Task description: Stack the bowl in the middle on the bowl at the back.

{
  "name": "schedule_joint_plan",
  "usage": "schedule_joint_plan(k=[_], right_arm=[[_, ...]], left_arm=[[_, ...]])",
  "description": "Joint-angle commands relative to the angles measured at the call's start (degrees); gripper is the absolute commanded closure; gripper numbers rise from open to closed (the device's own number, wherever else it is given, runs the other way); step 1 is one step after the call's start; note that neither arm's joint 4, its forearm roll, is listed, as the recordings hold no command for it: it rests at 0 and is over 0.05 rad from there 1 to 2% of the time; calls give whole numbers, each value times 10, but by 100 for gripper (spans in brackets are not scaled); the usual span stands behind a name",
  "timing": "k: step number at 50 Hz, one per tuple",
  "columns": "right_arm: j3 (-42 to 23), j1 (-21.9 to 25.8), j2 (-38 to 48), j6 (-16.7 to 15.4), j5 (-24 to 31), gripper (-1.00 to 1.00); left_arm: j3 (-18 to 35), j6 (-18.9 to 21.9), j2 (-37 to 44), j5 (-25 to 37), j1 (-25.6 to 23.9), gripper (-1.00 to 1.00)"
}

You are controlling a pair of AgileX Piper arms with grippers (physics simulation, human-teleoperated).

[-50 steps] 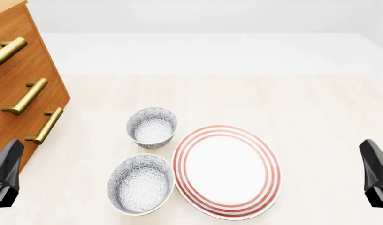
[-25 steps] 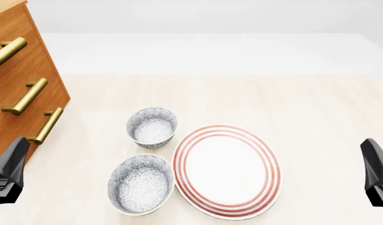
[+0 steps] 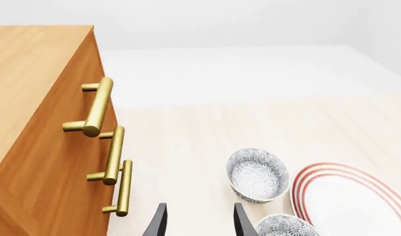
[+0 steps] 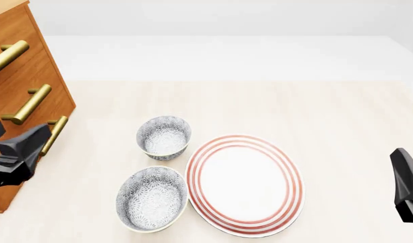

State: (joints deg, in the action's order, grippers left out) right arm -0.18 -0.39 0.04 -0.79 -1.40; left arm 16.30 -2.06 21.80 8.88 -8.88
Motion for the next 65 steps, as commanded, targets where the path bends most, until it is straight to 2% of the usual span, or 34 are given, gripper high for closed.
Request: schedule_joint_plan(k=[1,2,8,10,20,22,32,35,37,39,42,51,65], right_arm=[[0,5,0,2,1,-100],[0,6,0,2,1,-100],[0,5,0,3,1,-100],[0,7,0,3,2,-100],[-1,7,0,2,1,-100],[-1,7,0,2,0,-100],[-1,8,0,2,0,-100],[-1,9,0,1,0,-100],[-1,9,0,0,0,-100],[0,8,0,0,0,-100],[0,8,0,0,0,-100],[0,9,0,0,1,-100],[0,9,1,-1,1,-100]], left_arm=[[74,-72,145,76,-72,-100],[88,-109,182,82,-75,-100],[106,-114,232,111,-105,-100],[106,-131,251,119,-121,-100],[123,-160,311,142,-133,-100],[117,-177,322,145,-140,-100],[101,-191,328,143,-143,-100],[80,-224,336,129,-162,-100],[74,-228,337,125,-167,-100],[59,-261,336,118,-193,-100],[58,-256,338,113,-197,-100],[28,-284,347,90,-228,-100],[4,-280,382,45,-239,-100]])
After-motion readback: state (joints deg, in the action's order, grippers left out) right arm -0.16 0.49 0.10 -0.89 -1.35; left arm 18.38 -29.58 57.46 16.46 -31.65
